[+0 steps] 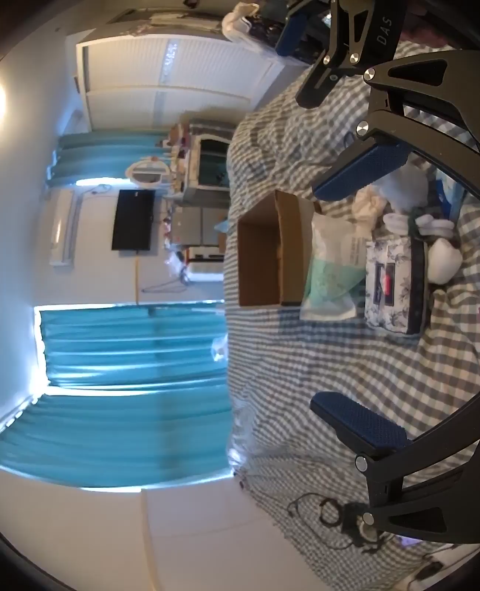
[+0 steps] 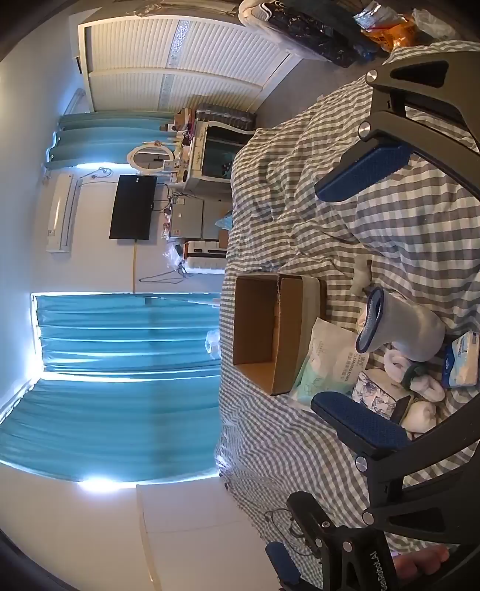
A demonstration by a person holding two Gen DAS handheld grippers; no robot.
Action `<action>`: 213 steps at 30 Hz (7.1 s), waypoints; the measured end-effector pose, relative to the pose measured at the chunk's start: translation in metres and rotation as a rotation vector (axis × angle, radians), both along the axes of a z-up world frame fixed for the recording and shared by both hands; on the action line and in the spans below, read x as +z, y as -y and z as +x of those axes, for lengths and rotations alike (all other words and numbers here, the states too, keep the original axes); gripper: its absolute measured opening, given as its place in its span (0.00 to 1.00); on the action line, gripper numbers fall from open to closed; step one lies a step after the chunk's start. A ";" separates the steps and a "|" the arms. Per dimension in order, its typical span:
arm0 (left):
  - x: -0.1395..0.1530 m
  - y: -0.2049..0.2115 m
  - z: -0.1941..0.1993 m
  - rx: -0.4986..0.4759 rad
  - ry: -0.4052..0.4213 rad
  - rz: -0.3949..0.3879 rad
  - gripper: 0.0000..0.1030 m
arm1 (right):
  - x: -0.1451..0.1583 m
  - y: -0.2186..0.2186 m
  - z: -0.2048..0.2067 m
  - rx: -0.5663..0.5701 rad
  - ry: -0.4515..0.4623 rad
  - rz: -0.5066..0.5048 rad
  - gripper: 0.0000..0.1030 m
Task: Organize soft objects
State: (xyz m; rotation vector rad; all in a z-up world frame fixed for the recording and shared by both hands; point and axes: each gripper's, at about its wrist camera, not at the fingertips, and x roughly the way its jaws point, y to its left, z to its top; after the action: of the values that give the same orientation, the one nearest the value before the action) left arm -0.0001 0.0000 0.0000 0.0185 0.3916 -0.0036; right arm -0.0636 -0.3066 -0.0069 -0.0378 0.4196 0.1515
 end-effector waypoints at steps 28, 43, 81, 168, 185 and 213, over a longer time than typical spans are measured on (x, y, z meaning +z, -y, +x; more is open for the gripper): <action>-0.005 0.003 0.000 0.005 -0.010 0.001 1.00 | -0.004 0.001 0.002 -0.001 -0.005 -0.001 1.00; -0.005 0.003 0.000 0.005 -0.012 0.002 1.00 | -0.006 0.000 0.004 -0.001 -0.010 -0.003 1.00; -0.003 0.001 0.000 0.006 -0.020 -0.004 1.00 | -0.010 -0.001 0.005 -0.001 -0.018 -0.004 1.00; -0.054 0.012 0.173 -0.114 -0.407 0.020 0.03 | -0.024 0.017 0.162 0.141 -0.219 0.004 0.21; 0.019 0.015 0.254 -0.118 -0.236 0.114 0.03 | 0.068 -0.006 0.204 0.169 -0.048 -0.031 0.21; -0.078 0.021 0.359 -0.184 -0.453 0.179 0.09 | -0.022 -0.044 0.364 0.229 -0.246 -0.019 0.62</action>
State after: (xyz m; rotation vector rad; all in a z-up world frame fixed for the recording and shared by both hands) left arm 0.3588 -0.0208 -0.0783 0.2336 0.8418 -0.1565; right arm 0.3003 -0.2627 -0.0284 -0.0861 0.6626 0.3805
